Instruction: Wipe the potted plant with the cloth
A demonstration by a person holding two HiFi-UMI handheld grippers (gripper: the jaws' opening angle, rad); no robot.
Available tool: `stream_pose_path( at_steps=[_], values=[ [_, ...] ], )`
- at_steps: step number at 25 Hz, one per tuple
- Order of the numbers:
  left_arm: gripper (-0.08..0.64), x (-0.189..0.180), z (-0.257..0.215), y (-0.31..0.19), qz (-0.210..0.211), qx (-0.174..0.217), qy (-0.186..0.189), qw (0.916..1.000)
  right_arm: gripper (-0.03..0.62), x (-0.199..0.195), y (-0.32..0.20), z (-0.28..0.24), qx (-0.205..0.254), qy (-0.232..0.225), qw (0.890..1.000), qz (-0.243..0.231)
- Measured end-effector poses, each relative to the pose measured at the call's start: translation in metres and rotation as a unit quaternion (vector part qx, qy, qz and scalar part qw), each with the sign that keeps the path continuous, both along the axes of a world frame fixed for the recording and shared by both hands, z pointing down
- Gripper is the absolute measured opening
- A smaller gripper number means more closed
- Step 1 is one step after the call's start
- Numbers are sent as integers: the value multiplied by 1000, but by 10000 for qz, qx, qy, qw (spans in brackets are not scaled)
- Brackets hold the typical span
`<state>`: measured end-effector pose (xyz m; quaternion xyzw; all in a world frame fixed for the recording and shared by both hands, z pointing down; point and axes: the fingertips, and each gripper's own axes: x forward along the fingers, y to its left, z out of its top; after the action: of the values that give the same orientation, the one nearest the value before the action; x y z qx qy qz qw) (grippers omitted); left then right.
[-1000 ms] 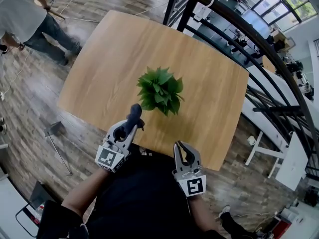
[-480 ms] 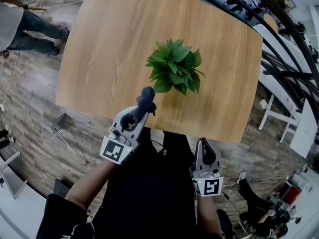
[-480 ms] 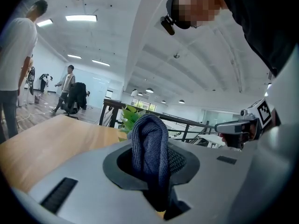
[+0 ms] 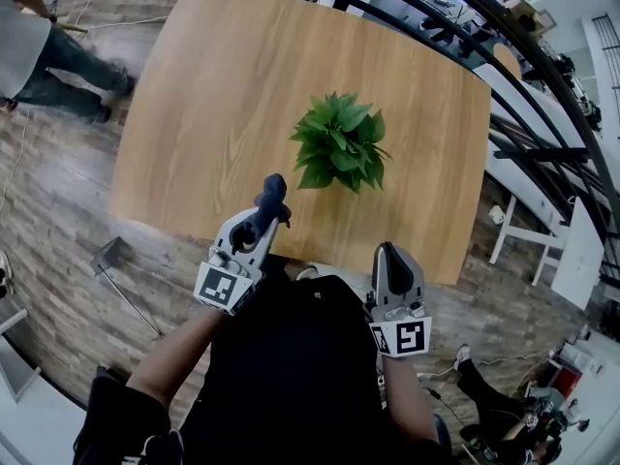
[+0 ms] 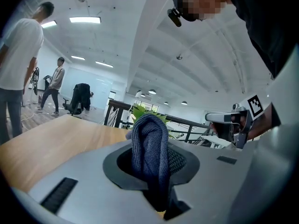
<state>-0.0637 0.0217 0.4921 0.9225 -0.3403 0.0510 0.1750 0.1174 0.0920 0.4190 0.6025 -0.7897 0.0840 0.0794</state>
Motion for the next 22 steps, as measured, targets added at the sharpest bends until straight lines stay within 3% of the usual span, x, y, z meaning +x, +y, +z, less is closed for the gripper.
stream_pose_path(
  at_steps=[7, 10, 13, 14, 15, 16, 22],
  values=[
    [92, 13, 2, -6, -26, 461, -190, 9988, 20, 1, -24, 30, 75, -104, 9998, -179],
    [92, 12, 2, -8, -201, 479, -287, 9982, 20, -3, -28, 44, -1, -193, 9991, -371],
    [92, 3, 14, -16, -660, 53, -331, 9973, 21, -4, -34, 72, -287, -73, 9981, -536],
    [92, 1, 19, -23, -836, -157, -389, 9956, 50, -1, -38, 84, -407, -12, 9978, -519],
    [92, -1, 26, -30, -971, -320, -453, 9937, 145, 3, -43, 95, -533, 23, 9974, -483],
    [92, -2, 33, -36, -1054, -428, -484, 9923, 192, 6, -48, 107, -664, 50, 9968, -450],
    [92, 20, 73, -70, -825, -967, -179, 9917, 244, 13, -64, 172, -1438, 631, 9857, -618]
  ],
)
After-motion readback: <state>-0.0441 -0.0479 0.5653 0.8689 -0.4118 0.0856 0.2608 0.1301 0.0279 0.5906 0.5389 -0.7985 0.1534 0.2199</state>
